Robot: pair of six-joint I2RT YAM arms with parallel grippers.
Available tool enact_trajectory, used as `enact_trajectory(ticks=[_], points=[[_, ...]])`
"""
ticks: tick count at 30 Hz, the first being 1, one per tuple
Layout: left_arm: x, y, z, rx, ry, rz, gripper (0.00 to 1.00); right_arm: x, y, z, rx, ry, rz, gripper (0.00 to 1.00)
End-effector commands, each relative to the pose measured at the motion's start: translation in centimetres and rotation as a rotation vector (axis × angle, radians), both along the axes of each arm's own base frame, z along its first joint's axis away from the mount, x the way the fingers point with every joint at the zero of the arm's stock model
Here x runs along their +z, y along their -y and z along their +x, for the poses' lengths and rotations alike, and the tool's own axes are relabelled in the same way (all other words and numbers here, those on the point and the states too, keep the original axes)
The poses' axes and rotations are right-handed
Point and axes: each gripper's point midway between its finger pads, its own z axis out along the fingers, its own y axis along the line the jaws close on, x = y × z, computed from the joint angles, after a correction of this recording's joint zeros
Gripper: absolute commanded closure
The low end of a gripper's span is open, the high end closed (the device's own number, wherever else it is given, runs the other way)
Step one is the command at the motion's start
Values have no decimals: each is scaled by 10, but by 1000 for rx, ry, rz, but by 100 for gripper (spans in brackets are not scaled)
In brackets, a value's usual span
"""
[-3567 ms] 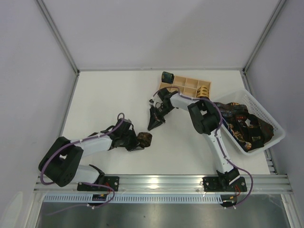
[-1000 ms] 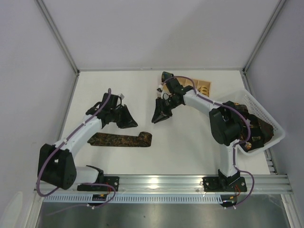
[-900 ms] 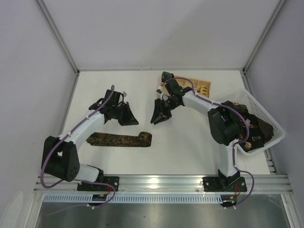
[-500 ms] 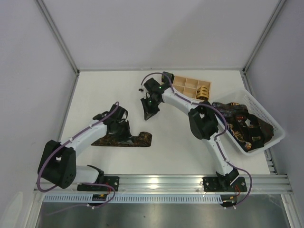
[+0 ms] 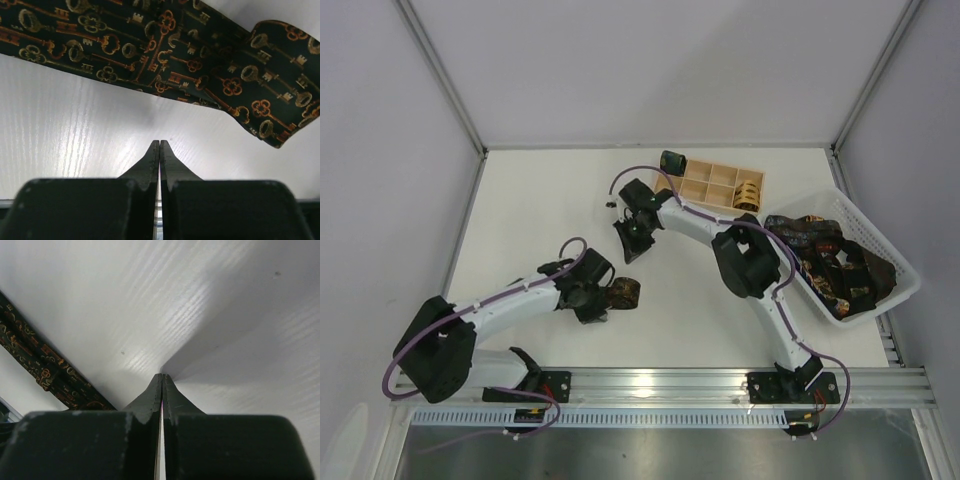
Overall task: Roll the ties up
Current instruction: Roll the tie
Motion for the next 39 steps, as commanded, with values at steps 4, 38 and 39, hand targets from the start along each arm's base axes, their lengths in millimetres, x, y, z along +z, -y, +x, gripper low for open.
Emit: enact_trajectory(ticks=[4, 38, 39], points=[[-12, 4, 20, 206, 75, 37, 100, 6, -11, -9, 59, 57, 10, 100], [-13, -7, 3, 214, 68, 34, 100, 40, -2, -9, -73, -70, 123, 100], [-8, -6, 3, 191, 83, 26, 99, 44, 0, -5, -97, -73, 134, 100]])
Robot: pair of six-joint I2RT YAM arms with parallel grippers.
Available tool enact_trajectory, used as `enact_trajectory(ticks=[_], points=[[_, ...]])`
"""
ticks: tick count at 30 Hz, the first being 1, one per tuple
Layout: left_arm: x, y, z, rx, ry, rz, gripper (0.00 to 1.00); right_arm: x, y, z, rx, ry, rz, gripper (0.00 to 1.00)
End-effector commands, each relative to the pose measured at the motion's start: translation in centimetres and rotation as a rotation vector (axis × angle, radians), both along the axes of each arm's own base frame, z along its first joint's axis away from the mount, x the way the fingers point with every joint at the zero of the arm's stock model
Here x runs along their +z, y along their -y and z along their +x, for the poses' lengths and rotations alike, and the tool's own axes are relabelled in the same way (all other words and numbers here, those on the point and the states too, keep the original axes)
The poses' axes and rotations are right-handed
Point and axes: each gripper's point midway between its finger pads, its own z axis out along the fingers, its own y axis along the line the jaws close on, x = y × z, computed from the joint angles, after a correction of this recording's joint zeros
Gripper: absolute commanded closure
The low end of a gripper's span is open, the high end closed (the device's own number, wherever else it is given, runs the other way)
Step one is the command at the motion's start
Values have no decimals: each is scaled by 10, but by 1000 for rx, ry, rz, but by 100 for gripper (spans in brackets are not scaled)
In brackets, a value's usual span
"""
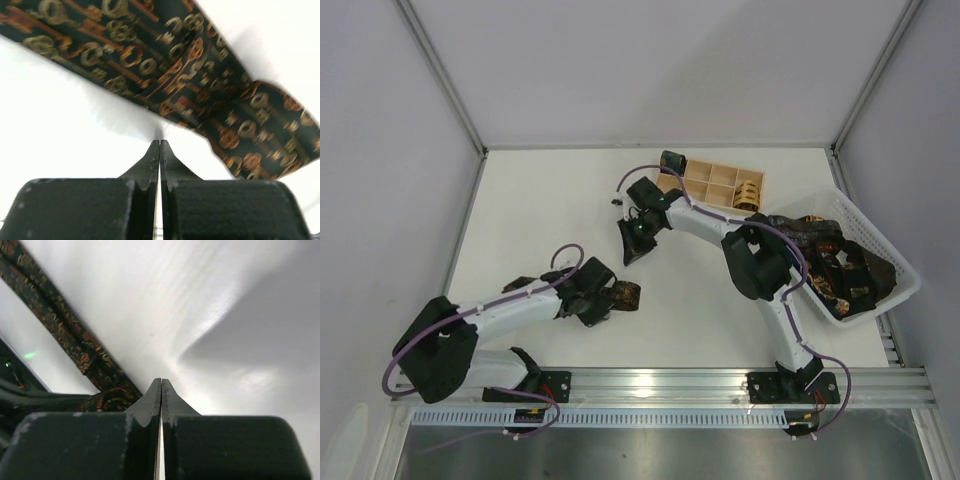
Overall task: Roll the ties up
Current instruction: Roll the tie
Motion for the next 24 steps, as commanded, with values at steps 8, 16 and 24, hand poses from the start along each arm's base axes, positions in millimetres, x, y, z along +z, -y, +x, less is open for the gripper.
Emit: enact_trajectory(ticks=[8, 16, 24], points=[[64, -8, 4, -211, 172, -79, 95, 35, 44, 12, -223, -77, -6, 100], [117, -6, 67, -440, 329, -108, 75, 37, 70, -30, -308, -215, 55, 98], [149, 32, 139, -689, 462, -275, 81, 32, 80, -71, -623, -187, 77, 100]])
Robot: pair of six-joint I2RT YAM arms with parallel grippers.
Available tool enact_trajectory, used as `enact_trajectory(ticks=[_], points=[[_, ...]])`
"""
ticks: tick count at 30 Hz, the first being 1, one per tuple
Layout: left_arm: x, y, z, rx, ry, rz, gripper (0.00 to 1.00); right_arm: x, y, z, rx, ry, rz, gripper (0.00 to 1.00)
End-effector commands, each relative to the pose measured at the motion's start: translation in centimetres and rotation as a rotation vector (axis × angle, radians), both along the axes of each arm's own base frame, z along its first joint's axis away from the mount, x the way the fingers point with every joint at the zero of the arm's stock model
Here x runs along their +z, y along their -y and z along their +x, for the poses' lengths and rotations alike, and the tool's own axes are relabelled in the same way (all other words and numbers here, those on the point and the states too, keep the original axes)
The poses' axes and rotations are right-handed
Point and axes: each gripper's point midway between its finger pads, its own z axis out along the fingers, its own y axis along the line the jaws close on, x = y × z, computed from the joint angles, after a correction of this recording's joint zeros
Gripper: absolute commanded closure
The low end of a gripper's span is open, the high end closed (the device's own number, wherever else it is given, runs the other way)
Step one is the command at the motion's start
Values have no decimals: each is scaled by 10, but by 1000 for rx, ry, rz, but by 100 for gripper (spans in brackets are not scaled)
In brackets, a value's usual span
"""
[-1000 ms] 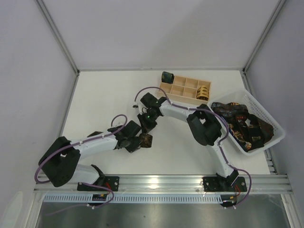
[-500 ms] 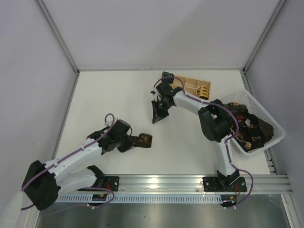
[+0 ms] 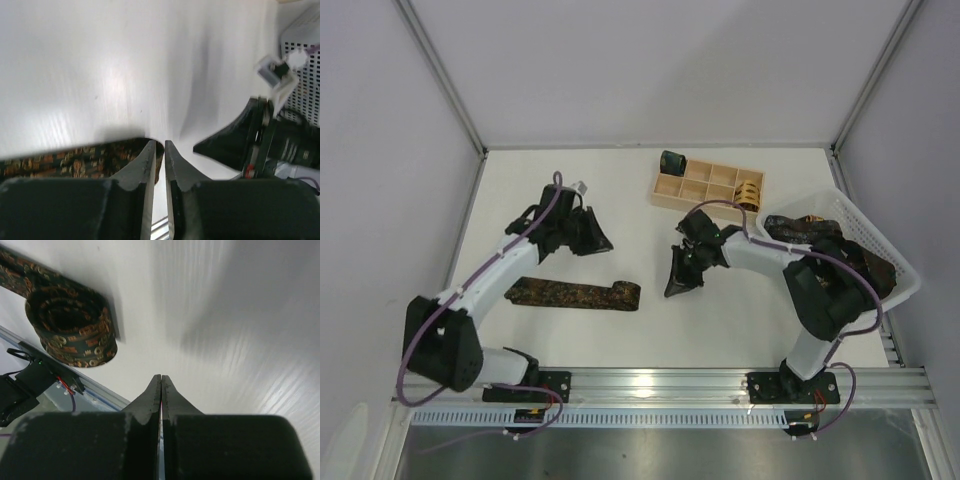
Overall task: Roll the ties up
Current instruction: Roll the tie
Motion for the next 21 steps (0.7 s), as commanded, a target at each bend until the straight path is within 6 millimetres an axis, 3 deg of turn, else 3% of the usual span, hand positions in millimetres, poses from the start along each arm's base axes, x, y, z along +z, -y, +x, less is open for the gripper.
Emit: enact_trajectory(ticks=[1, 2, 3, 5, 8, 13, 17, 19, 21], points=[[-7, 30, 29, -267, 24, -67, 83, 26, -21, 10, -269, 122, 47, 100], [2, 38, 42, -304, 43, -80, 84, 27, -25, 7, -294, 125, 48, 100], [-4, 41, 47, -349, 37, -71, 86, 29, -35, -2, -289, 120, 54, 100], [-20, 49, 57, -399, -27, -75, 87, 31, -42, -2, -389, 106, 21, 100], [-37, 53, 68, -457, -60, -42, 87, 16, -48, -16, -490, 34, -83, 100], [-43, 50, 83, -480, -36, 24, 87, 20, -62, -29, -639, -48, -139, 100], [-52, 53, 78, -494, -47, 78, 85, 28, -66, -33, -774, -46, -124, 100], [-66, 49, 70, -496, -101, 122, 85, 21, -62, -38, -854, -86, -153, 100], [-73, 49, 67, -501, -130, 119, 86, 10, -66, -56, -873, -110, -181, 100]])
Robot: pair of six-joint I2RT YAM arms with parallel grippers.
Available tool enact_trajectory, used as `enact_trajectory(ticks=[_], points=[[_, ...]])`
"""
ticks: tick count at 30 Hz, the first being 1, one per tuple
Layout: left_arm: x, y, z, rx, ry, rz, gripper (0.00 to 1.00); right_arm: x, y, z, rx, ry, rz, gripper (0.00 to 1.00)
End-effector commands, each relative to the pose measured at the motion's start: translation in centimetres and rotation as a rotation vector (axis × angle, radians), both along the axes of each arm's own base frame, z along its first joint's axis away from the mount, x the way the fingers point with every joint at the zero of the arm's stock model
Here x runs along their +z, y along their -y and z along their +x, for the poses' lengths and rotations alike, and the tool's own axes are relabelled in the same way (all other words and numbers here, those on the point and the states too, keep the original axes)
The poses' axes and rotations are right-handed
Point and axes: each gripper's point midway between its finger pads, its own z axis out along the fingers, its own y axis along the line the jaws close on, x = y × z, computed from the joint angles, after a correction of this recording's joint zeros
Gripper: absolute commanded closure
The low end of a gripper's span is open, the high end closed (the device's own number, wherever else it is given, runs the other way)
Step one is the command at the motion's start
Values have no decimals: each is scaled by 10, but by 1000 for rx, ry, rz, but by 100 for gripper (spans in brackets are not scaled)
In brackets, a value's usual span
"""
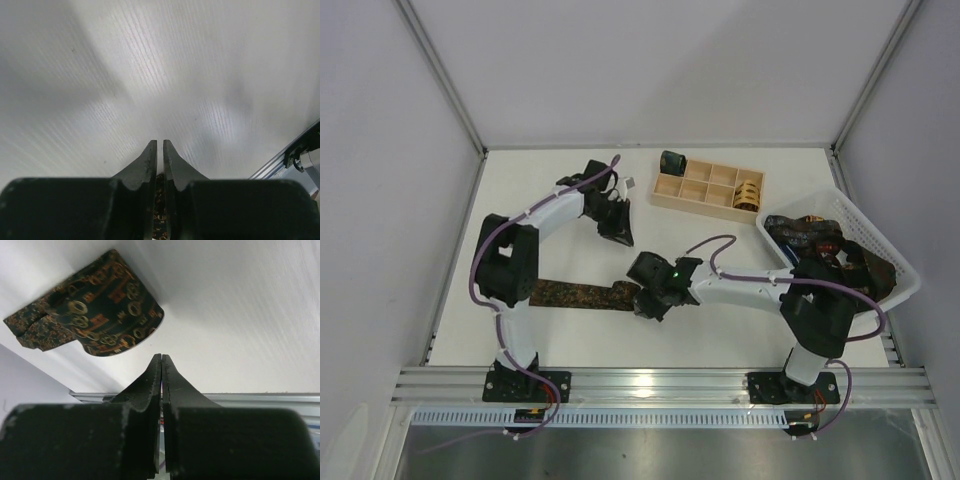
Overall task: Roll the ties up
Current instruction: Roll the tie
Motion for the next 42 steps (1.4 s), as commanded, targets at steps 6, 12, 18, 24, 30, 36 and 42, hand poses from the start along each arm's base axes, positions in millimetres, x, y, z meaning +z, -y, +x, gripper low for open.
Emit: enact_trajectory(ticks=[6, 12, 18, 24, 30, 36, 42], points=[[-18, -3, -10, -71, -28, 75, 86, -30, -9, -31, -240, -104, -66, 100], [-33, -13, -20, -79, -80, 162, 85, -38, -25, -21, -315, -115, -105, 100], [-44, -9, -29, -115, -111, 209, 86, -43, -27, -22, -429, -120, -95, 100], [-51, -7, -37, -129, -135, 222, 87, -49, -16, -27, -521, -139, -61, 100], [-51, -11, -37, -110, -124, 237, 88, -56, -5, -10, -617, -121, -25, 100], [-52, -8, -42, -115, -138, 217, 88, -61, -1, 4, -717, -133, 53, 100], [-52, -9, -44, -115, -140, 214, 88, -62, 7, 14, -778, -138, 60, 100]])
